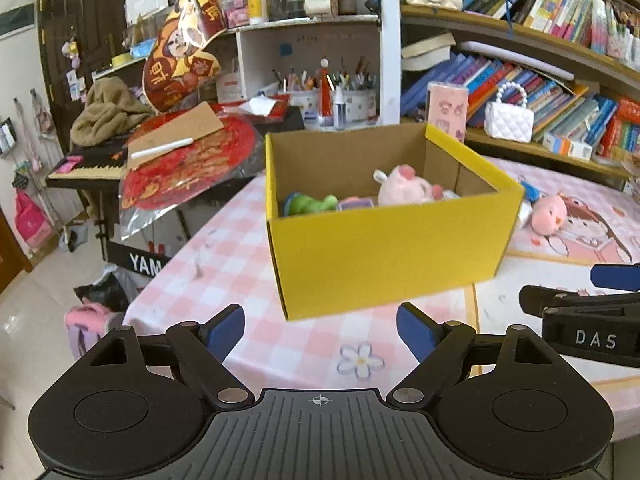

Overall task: Organize objects
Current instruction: 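Move both open tools back toward the pink chick and white plug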

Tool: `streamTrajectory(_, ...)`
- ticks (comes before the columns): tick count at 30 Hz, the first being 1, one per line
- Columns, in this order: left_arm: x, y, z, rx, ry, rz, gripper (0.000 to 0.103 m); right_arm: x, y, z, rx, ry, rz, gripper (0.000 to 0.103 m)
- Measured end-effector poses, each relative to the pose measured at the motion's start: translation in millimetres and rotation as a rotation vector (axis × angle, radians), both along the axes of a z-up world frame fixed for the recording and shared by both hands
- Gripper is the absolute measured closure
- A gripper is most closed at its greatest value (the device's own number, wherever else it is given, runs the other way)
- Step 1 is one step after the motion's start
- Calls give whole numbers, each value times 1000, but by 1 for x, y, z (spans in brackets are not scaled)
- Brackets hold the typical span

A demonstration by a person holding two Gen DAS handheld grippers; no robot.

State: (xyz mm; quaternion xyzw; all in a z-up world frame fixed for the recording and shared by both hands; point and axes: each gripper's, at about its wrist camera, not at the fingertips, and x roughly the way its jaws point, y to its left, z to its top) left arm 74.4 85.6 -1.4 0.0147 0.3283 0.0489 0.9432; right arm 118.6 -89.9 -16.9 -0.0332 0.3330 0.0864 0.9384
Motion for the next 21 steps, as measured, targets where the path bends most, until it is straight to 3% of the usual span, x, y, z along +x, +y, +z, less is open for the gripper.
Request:
streamTrajectory(9,-28,-13,-7,10,26,-37,15,-38,-2,-8,1,23,-2,25)
streamTrajectory(21,-42,-39,-14,5,56,-156,14,-76,-32,-12,10,40,-148,24)
